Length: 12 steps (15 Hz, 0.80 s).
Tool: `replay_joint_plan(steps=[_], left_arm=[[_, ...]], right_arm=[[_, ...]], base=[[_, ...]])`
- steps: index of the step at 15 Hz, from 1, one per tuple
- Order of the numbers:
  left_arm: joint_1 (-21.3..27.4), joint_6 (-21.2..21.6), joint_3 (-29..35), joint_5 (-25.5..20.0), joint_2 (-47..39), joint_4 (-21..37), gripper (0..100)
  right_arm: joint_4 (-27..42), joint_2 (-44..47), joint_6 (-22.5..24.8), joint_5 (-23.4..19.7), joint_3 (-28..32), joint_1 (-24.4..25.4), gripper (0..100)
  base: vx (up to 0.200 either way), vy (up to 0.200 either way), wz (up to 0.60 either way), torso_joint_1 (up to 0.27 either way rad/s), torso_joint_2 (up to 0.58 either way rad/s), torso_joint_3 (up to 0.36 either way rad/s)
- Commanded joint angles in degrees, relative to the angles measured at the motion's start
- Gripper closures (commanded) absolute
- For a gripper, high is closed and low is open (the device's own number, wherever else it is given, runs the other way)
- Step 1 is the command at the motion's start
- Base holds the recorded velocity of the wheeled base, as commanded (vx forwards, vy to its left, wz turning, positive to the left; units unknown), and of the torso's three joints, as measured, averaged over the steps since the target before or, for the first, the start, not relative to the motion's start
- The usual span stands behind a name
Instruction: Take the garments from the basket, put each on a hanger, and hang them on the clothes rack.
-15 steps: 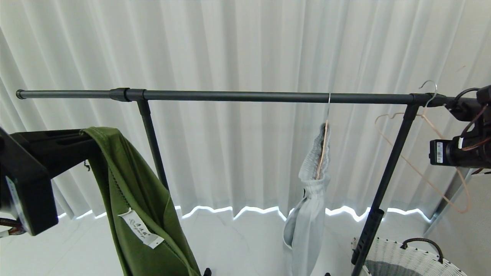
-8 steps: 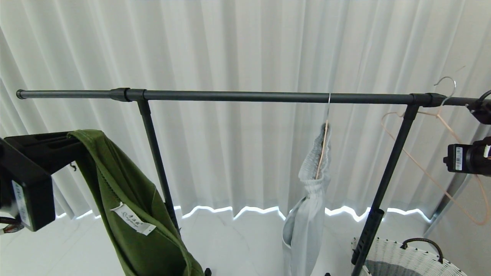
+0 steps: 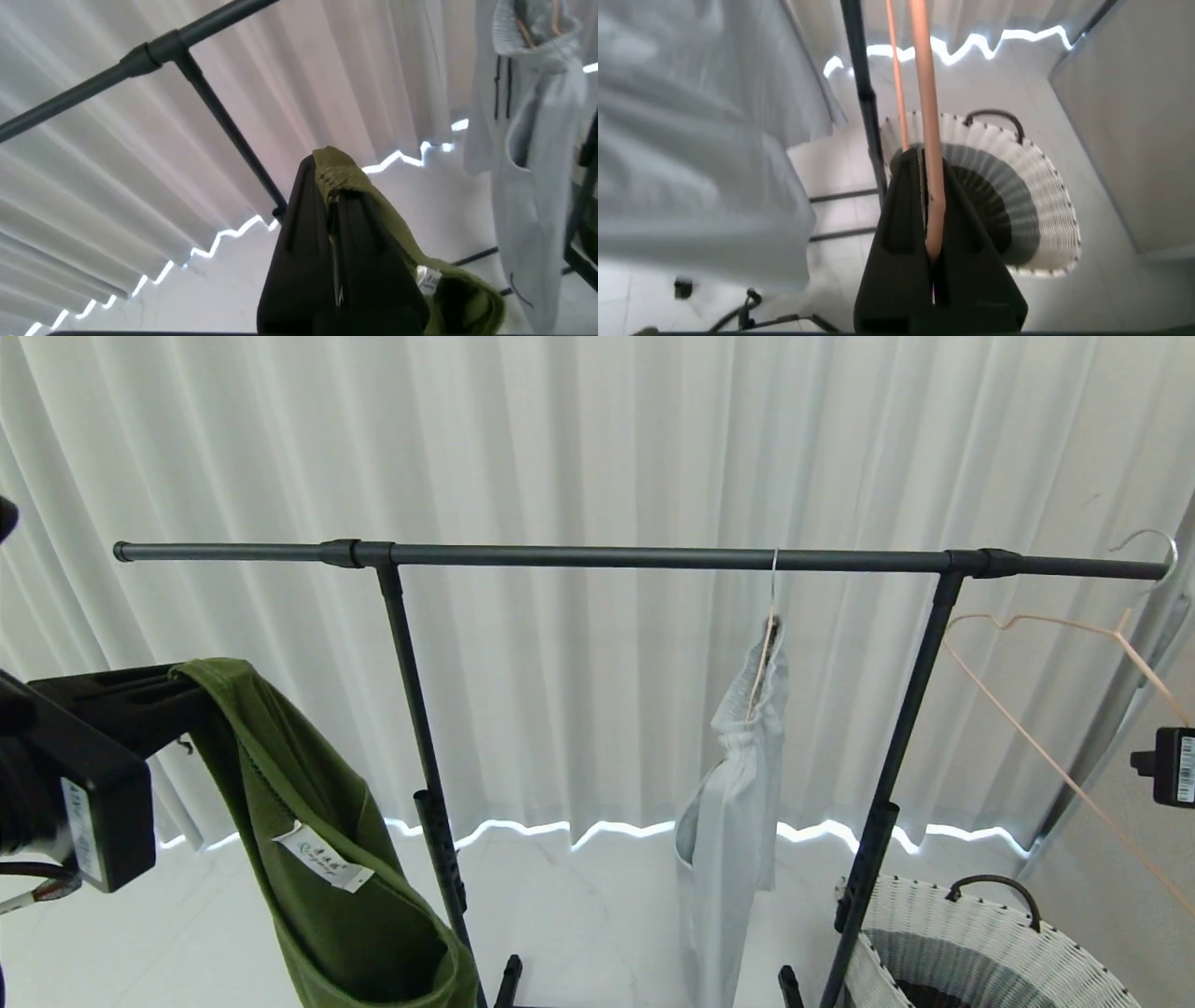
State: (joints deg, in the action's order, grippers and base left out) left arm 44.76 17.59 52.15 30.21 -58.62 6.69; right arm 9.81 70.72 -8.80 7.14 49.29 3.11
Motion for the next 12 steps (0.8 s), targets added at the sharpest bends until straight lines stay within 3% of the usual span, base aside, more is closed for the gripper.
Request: replay_joint_plan(steps=[1,3,8,12], left_arm=[[-0.12,0.07,-0.56,0.03,-0.09,-0.01,100],[-0.12,0.25,-0.65,0.03,-0.09,-0.01,100],[-0.12,0.43,-1.26,0.03,-0.09,-0.19,100],[-2.05,0.51,-1.35,0.99,-0.88,-0.10,100]], right_arm=[[0.03,-3.39,-0.08,-0.11,-1.65,1.02,100],[-0.06,-4.98,-0.16,-0.29,-3.14,2.52,100],[-0.06,-8.14,-0.16,-0.46,-4.11,13.24,100],[-4.28,-8.14,-0.69,-3.45,-4.20,27.83,100]], base=[[-0.200,0.000,0.00,0.002,0.00,0.002],[-0.200,0.000,0.00,0.005,0.00,0.007],[0.000,0.000,0.00,0.000,0.00,0.000],[0.000,0.000,0.00,0.000,0.00,0.000]])
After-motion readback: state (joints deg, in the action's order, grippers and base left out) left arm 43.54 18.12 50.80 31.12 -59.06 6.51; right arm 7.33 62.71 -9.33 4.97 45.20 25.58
